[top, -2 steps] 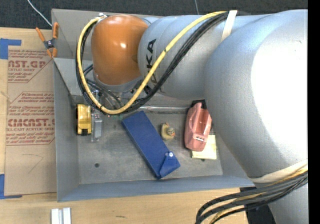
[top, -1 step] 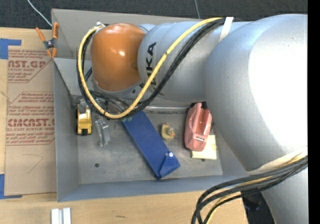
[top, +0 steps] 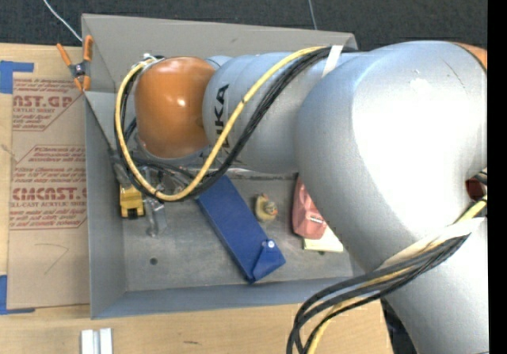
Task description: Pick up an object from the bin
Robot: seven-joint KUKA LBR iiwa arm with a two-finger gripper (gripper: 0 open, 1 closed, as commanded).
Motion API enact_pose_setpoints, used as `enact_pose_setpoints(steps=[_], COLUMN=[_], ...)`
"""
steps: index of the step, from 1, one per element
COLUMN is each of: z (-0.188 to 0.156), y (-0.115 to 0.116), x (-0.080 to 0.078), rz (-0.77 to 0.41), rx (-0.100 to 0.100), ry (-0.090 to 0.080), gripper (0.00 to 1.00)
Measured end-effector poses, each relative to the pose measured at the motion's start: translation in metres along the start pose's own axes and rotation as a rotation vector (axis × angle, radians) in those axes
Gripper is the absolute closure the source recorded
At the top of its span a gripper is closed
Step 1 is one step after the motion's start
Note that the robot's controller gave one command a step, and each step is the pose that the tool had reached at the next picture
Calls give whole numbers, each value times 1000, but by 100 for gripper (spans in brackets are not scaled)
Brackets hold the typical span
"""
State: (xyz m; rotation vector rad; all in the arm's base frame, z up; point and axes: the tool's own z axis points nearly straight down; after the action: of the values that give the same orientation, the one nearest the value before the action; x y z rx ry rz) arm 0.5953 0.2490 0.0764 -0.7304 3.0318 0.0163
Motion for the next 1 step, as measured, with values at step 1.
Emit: enact_pose_setpoints(steps=[1], z=[-3], y=[-4], x=[-1], rz=[-267], rx=[4], ry=[-2], gripper=[100])
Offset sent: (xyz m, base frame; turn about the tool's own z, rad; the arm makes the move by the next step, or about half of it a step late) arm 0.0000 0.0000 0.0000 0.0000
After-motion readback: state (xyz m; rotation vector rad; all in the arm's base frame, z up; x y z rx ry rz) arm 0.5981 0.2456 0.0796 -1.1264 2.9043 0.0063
